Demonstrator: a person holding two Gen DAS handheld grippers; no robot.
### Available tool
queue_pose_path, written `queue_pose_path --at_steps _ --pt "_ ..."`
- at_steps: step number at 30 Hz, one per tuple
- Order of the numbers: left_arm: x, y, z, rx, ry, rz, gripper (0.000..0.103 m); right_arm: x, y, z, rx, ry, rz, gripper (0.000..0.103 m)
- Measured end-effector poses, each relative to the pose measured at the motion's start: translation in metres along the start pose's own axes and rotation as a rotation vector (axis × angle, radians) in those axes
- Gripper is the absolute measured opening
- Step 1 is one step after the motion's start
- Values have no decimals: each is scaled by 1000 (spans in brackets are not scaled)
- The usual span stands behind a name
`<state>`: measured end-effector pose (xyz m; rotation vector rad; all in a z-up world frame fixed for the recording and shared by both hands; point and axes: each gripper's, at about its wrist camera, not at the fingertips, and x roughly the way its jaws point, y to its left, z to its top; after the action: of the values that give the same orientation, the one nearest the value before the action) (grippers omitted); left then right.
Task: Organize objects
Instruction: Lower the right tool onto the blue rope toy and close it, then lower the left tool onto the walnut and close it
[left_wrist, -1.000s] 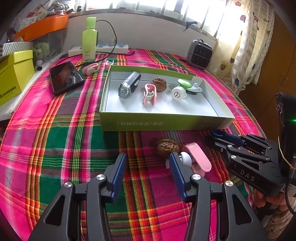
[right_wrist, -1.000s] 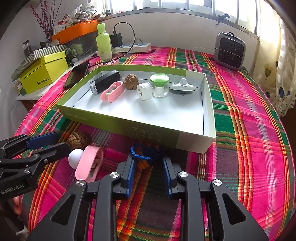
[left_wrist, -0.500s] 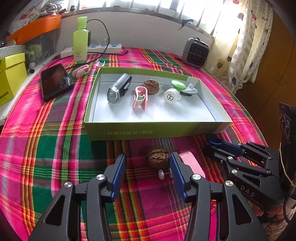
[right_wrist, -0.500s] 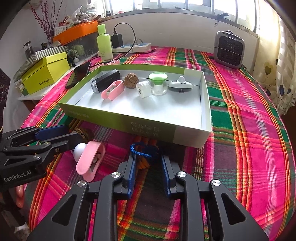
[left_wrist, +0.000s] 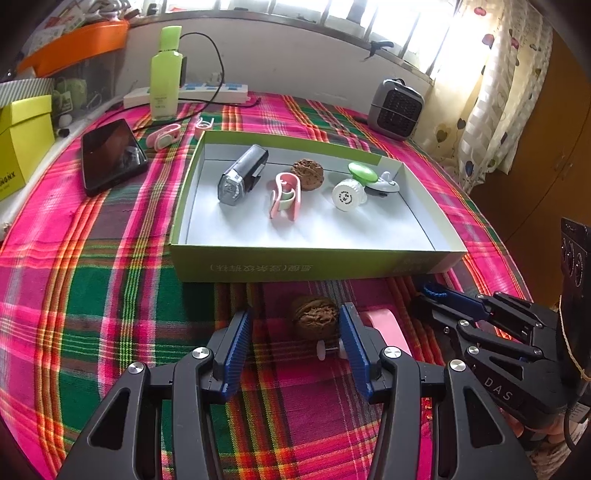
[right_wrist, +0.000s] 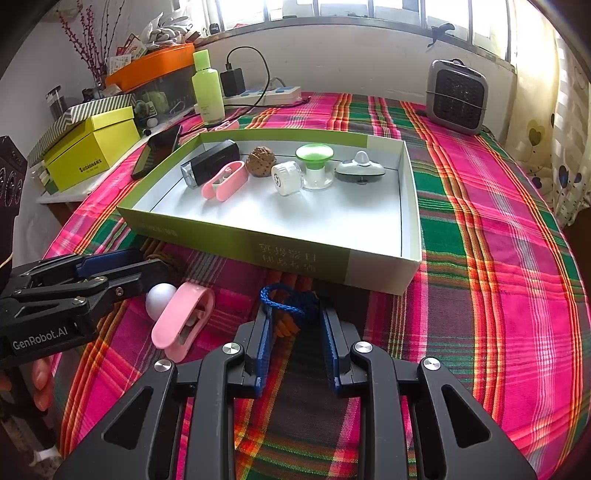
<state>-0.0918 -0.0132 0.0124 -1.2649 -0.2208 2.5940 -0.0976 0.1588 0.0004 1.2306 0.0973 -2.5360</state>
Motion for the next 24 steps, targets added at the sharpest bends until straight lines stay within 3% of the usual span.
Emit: queue_pose_path --at_steps 9,20,24 --pt "-2 11 0 -29 -4 23 47 0 2 0 -4 -1 5 26" --pt "6 4 3 8 2 39 47 1 3 0 -3 -1 8 26" --pt "6 1 2 19 -4 67 41 1 3 0 -1 -1 9 26"
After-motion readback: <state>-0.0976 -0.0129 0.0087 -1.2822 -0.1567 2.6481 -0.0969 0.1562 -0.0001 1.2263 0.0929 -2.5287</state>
